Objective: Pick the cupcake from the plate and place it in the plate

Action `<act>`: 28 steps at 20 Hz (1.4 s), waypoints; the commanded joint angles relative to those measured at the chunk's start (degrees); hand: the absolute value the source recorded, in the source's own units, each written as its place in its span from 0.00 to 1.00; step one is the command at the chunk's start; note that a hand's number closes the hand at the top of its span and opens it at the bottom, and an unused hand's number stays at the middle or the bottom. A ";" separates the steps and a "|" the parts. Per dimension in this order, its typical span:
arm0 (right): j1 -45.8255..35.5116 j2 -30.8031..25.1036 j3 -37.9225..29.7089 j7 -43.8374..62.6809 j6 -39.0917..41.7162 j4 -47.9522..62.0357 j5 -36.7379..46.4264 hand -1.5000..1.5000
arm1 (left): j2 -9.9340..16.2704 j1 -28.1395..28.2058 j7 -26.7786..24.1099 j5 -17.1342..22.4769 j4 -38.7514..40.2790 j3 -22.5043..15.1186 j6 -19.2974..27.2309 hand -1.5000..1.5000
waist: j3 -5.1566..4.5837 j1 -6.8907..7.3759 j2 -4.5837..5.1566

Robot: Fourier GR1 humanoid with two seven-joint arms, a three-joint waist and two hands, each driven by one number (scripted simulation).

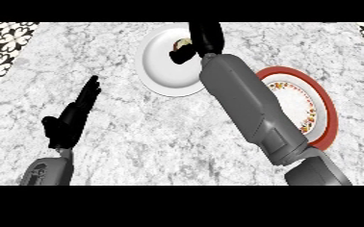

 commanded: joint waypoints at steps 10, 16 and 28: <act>0.07 0.07 -7.44 -11.25 -10.36 1.87 -20.10 0.00 | -0.80 -1.55 1.18 -1.13 1.00 0.08 1.47 0.50 | 0.07 -1.01 0.18; 6.45 -1.96 -17.54 -22.76 -1.85 -0.36 -29.34 0.00 | -0.68 0.88 1.16 -0.11 -0.72 1.01 1.26 0.50 | 0.12 -3.30 -0.43; 14.24 -16.06 -22.19 -41.20 19.69 7.15 -31.61 0.00 | 0.37 5.68 0.67 0.77 -4.99 1.71 -0.96 0.50 | 0.10 -2.82 -0.50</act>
